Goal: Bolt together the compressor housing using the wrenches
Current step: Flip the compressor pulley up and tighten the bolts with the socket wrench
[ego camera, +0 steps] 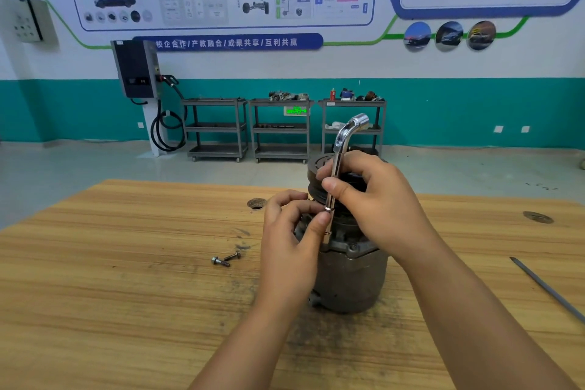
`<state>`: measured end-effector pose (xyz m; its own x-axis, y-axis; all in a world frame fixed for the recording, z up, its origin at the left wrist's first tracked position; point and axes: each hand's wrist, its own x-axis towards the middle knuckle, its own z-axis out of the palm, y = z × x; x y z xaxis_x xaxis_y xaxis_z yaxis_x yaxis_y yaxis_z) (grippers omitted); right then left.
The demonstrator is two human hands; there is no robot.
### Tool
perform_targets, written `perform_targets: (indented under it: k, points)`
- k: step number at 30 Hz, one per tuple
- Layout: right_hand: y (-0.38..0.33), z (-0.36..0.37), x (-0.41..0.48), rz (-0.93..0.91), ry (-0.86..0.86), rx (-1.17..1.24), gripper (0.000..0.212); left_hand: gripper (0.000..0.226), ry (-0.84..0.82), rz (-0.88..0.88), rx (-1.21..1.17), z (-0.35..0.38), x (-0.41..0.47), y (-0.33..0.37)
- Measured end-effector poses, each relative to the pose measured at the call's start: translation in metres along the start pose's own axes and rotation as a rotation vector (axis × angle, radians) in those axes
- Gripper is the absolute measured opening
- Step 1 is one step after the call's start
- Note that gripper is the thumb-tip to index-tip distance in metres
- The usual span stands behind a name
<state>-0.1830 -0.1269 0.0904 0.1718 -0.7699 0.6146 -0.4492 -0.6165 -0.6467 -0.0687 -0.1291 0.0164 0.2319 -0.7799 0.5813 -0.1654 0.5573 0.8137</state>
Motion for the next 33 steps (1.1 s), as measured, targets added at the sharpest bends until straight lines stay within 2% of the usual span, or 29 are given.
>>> perform_targets:
  k: [1,10,14,16,21,26,27,30,33]
  points:
    - [0.0,0.0,0.0,0.005,0.009,0.005,0.022,0.001,-0.002,-0.01,-0.012,0.0,0.0,0.001]
    - [-0.001,0.007,0.001,0.034,0.097,0.028,0.022,0.025,0.033,-0.004,-0.014,0.005,0.0,-0.001]
    - [-0.001,0.005,0.0,-0.023,0.076,0.022,0.013,0.023,0.047,0.009,-0.009,0.006,-0.001,-0.001]
    - [0.0,0.002,0.0,-0.048,0.035,0.017,0.015,0.021,0.052,0.011,-0.009,0.006,0.0,-0.001]
    - [0.006,0.001,0.003,-0.019,0.034,-0.009,0.006,0.019,0.049,0.016,0.02,0.005,-0.001,0.0]
    - [0.001,0.006,0.0,-0.028,0.103,-0.038,0.03,0.018,0.048,0.056,0.099,0.005,-0.005,-0.003]
    - [0.0,0.006,0.0,-0.031,0.102,-0.043,0.029,0.03,0.029,0.04,0.141,0.006,-0.007,-0.005]
    - [0.003,0.004,0.001,-0.035,0.076,-0.039,0.013,0.086,-0.084,-0.105,0.198,0.006,-0.013,-0.014]
    - [0.005,-0.001,0.001,-0.024,0.087,0.041,0.006,0.104,-0.128,-0.199,0.171,0.001,-0.011,-0.021]
